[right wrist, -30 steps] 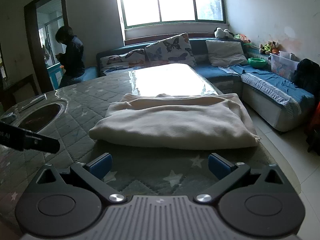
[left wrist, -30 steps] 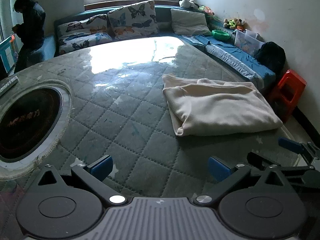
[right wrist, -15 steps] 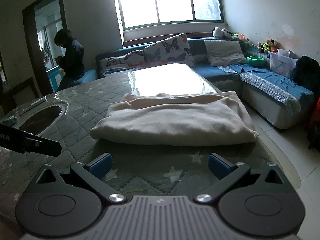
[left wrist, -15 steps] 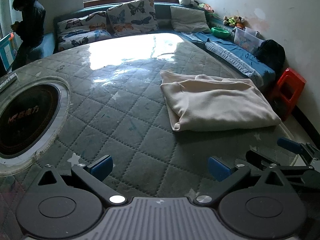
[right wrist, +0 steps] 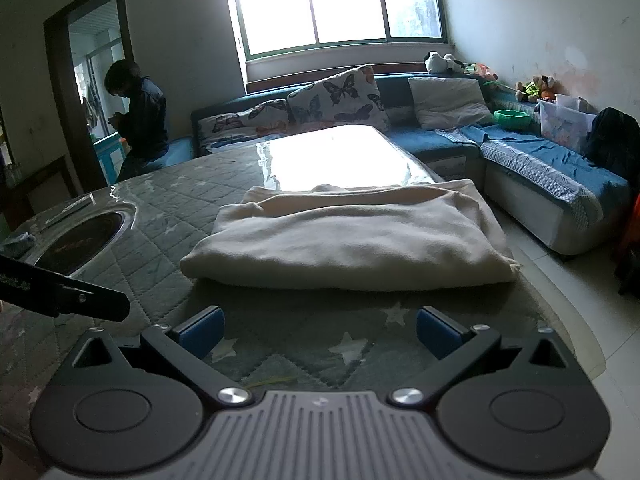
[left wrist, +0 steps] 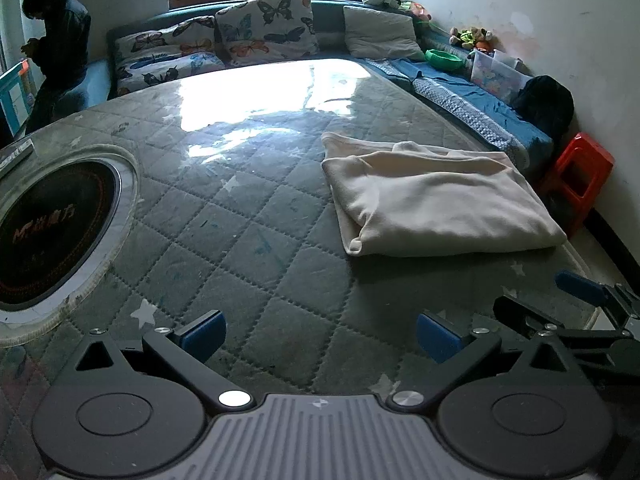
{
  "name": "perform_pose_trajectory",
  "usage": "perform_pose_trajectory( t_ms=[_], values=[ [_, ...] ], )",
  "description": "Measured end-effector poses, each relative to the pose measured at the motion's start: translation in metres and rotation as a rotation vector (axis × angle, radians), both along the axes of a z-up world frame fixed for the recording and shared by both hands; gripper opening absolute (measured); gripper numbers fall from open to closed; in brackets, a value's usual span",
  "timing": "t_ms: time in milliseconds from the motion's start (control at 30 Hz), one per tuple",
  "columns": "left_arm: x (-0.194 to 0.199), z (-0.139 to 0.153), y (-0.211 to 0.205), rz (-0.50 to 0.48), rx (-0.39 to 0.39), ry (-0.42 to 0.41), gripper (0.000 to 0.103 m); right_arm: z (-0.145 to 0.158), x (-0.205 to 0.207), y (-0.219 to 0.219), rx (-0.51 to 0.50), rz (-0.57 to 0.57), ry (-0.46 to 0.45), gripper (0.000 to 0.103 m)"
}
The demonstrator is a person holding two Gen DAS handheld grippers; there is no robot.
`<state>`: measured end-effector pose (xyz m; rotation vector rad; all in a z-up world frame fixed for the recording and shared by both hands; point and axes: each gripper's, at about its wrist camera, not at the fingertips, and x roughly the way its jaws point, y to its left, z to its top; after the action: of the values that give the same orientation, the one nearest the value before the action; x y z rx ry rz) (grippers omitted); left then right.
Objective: Fold clothes
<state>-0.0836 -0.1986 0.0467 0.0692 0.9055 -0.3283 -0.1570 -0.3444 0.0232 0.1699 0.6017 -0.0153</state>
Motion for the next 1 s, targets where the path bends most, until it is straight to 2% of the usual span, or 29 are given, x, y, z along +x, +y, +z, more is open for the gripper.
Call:
perform_pose_trajectory(
  t_ms=[1000],
  values=[
    [-0.008,-0.007,-0.021,-0.064,0.042,-0.015,0.103,-0.001,0.0,0.001,-0.002,0.002,0.007,0.103]
  ],
)
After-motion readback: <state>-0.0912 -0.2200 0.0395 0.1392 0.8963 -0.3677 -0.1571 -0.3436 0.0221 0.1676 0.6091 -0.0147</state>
